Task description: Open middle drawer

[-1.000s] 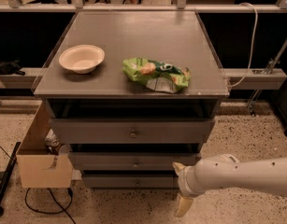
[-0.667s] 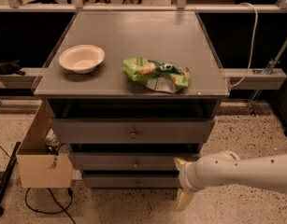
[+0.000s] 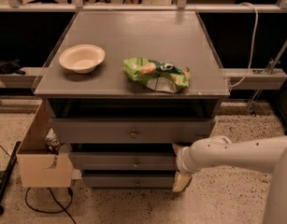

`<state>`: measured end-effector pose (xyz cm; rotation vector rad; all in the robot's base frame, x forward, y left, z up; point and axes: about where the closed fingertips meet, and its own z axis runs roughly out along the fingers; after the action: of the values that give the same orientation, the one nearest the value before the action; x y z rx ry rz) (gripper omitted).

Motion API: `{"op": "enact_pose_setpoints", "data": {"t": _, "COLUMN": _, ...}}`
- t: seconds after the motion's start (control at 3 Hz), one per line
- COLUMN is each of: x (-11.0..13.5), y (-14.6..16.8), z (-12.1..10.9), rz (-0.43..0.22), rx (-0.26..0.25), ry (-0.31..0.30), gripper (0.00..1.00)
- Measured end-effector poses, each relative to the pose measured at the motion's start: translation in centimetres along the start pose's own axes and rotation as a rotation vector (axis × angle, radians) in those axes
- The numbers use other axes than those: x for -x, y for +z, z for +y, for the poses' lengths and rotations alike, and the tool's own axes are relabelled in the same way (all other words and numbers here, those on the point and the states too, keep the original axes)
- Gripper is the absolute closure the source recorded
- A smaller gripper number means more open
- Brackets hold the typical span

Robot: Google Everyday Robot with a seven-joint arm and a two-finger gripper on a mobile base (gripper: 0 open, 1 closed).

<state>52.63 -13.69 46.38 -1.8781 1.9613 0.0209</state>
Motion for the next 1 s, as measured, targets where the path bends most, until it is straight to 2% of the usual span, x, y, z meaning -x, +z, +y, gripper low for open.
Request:
{"op": "enact_pose_setpoints", "data": {"t": 0.67, "x": -1.1, "y": 4.8, "z": -1.8, "rz": 0.037, "rx": 0.032, "ry": 0.0, "gripper": 0.0}}
{"op": "enact_pose_setpoints", "data": {"t": 1.0, "x": -1.7, "y": 5.4, "z": -1.7, "rz": 0.033, "rx": 0.021, "ry": 0.007, "gripper": 0.0}}
